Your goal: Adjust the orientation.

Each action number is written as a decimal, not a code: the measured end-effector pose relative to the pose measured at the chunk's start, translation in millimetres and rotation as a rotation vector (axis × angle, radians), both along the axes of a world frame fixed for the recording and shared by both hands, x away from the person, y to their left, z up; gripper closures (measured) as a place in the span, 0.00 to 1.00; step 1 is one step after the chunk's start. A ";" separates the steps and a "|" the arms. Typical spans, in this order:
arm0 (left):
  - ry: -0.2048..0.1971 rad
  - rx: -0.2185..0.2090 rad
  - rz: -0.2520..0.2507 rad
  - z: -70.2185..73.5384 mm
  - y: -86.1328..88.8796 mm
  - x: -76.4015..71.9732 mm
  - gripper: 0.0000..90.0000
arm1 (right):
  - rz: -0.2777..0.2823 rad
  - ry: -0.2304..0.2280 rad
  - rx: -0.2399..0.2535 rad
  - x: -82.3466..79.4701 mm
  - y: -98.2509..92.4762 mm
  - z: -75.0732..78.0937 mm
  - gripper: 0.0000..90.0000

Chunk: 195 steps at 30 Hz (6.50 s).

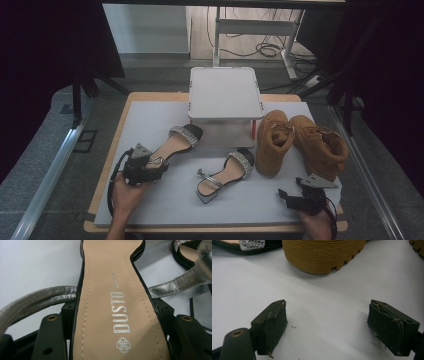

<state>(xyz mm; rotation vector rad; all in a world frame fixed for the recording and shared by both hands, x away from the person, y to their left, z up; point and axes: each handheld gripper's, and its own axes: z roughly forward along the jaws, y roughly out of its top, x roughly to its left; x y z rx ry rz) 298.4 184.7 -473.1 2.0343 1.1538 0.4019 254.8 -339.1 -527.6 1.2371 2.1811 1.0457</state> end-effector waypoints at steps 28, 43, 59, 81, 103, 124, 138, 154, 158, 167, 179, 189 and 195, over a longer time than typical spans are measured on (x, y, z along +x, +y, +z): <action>-0.008 -0.039 -0.004 -6.9 -65.4 41.2 0.43 | 0.000 0.000 0.000 0.0 0.0 0.0 0.17; -0.011 -0.063 0.083 -15.9 -97.0 63.9 0.43 | 0.000 0.000 0.000 0.0 -0.1 0.0 0.17; -0.018 -0.027 0.211 -23.6 -126.2 82.8 0.43 | 0.000 -0.001 0.001 0.0 -0.1 -0.1 0.17; 0.027 0.000 0.330 -28.4 -148.0 108.8 0.43 | 0.000 -0.001 0.001 0.0 -0.2 -0.1 0.17; 0.063 -0.015 0.227 -26.7 -137.8 109.8 0.27 | 0.000 -0.001 0.001 -0.1 -0.2 -0.1 0.17; 0.031 -0.031 0.102 -17.4 -105.8 70.1 0.38 | 0.000 -0.001 0.001 -0.1 -0.1 -0.1 0.17; 0.010 -0.032 0.127 -21.7 -108.2 71.9 0.45 | 0.000 -0.001 0.001 -0.1 -0.1 -0.1 0.17; 0.012 -0.013 0.109 -20.0 -131.8 81.3 0.42 | 0.000 -0.001 0.001 -0.1 -0.1 -0.1 0.17; 0.017 -0.018 0.077 -19.8 -133.6 79.2 0.42 | 0.000 -0.001 0.001 -0.1 -0.2 -0.1 0.17; 0.021 -0.030 0.007 -17.8 -124.4 65.3 0.49 | 0.000 -0.001 0.001 -0.1 -0.1 -0.1 0.17; 0.097 -0.064 -0.074 -19.3 -123.0 60.9 0.73 | 0.000 -0.001 0.001 -0.1 -0.1 -0.1 0.17; 0.024 -0.001 -0.076 -17.4 -133.0 64.7 0.93 | 0.000 -0.001 0.001 -0.1 -0.1 -0.1 0.17; 0.010 -0.013 -0.079 -19.5 -134.7 68.4 0.99 | 0.001 -0.001 0.001 -0.1 -0.1 -0.1 0.17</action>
